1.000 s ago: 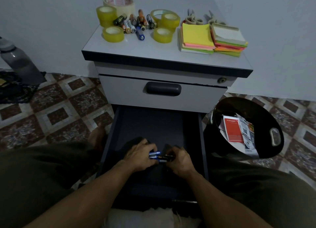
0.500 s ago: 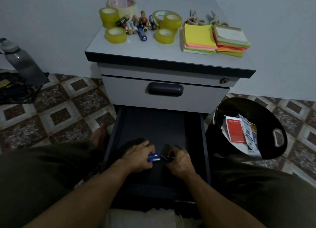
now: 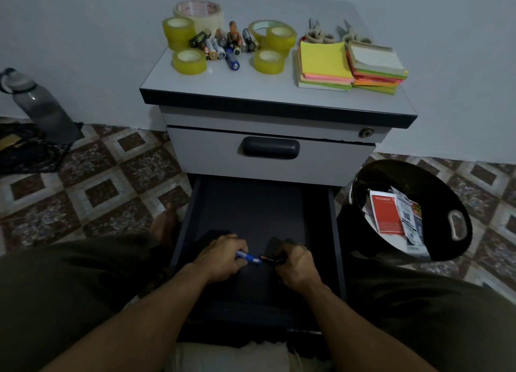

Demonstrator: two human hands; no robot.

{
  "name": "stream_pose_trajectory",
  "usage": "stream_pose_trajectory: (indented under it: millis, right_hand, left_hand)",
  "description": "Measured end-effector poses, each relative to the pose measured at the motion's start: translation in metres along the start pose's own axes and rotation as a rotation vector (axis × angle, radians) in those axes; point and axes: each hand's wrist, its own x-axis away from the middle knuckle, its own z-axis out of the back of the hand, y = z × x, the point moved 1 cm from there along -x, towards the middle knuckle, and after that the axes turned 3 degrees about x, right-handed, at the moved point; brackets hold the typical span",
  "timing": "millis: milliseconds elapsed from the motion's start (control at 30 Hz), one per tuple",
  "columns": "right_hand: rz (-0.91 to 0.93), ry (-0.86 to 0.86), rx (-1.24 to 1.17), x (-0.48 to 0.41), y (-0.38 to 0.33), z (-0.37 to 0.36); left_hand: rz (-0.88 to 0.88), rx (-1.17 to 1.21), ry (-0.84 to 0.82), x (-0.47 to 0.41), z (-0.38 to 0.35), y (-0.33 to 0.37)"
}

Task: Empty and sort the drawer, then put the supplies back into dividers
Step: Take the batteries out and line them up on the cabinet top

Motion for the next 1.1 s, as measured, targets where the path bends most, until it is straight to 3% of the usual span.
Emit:
stream_pose_trajectory:
  millis: [167, 500, 833, 1100]
  right_hand:
    - [0.106, 0.006, -0.006, 0.001, -0.010, 0.000]
    - [0.079, 0.015, 0.019, 0.000, -0.013, -0.003]
    - [-0.045, 0.027, -0.294, 0.010, -0.020, 0.010]
    - [-0.036, 0.071, -0.431, 0.025, -0.039, 0.040]
  left_hand:
    - [0.022, 0.034, 0.015, 0.002, 0.000, -0.001]
    - [0.078, 0.163, 0.057, 0.004, -0.002, -0.004]
    - [0.155, 0.330, 0.121, 0.014, 0.007, 0.004]
    - [0.152, 0.456, 0.190, 0.031, 0.038, 0.026]
